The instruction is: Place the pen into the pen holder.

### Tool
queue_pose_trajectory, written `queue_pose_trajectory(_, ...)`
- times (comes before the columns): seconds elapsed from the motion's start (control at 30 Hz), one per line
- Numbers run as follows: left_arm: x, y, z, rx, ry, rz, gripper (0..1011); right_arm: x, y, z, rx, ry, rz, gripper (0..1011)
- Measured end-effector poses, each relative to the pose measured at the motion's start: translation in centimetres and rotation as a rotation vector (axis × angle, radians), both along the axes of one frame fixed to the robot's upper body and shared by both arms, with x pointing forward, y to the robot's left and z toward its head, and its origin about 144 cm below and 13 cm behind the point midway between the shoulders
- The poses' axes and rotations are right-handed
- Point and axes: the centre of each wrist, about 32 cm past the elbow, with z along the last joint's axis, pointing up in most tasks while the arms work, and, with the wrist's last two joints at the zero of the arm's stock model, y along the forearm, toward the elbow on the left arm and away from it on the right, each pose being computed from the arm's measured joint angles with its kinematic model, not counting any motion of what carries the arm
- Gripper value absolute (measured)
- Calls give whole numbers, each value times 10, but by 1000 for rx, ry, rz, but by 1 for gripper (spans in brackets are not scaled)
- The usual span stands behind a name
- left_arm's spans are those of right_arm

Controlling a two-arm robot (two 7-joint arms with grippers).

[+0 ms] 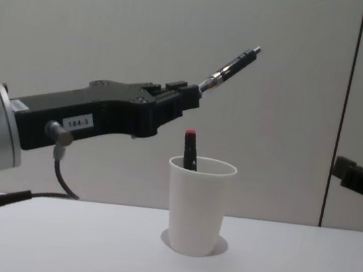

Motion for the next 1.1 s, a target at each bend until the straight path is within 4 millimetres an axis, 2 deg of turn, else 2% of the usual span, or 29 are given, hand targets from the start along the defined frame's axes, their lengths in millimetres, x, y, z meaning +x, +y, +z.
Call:
queue_pose_trajectory(0.5, 0, 0, 0, 0, 0, -1, 127, -13, 1, 5, 176, 41, 75, 1002)
queue_pose_trajectory(1.1, 0, 0, 0, 0, 0, -1, 127, -19, 17, 19, 468, 139, 212, 1002)
